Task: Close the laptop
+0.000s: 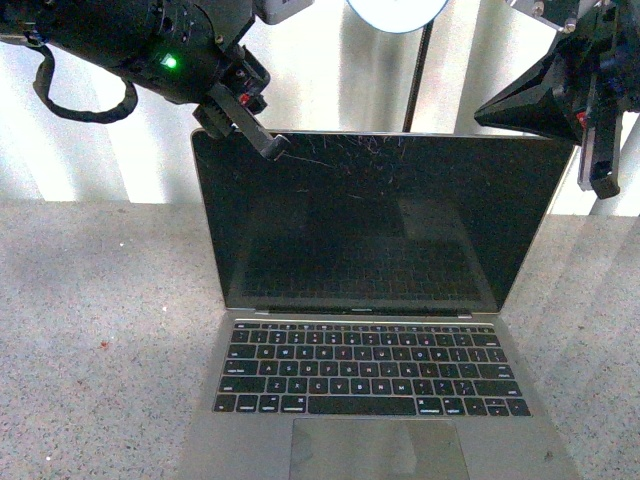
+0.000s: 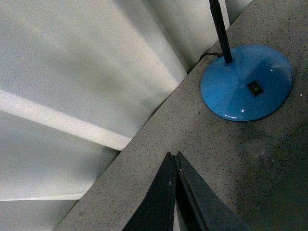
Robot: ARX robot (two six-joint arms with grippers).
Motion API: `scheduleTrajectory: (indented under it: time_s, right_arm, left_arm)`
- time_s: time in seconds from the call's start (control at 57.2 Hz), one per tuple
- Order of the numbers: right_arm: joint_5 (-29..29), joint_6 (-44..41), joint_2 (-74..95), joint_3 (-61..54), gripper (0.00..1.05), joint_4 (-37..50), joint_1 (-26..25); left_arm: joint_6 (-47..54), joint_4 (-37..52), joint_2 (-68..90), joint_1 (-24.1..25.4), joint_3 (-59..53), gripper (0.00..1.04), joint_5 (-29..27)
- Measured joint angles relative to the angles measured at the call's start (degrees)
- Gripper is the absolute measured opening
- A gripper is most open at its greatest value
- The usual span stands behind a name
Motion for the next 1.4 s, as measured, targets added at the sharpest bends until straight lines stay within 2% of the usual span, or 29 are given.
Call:
scheduleTrajectory:
  time_s: [0.927, 1.399]
  right_arm:
    - [-0.44, -7.78, -5.09, -6.99, 0.03, -6.54, 0.0]
    - [1.75, -12.79, -5.62, -9.49, 0.03, -10.58, 1.22]
  left_arm:
    - [-0.68, -6.64, -4.74, -0.55, -5.44, 0.04, 2.69]
    - [-1.68, -8.74, -6.14, -0.26, -8.61, 0.04, 4.81]
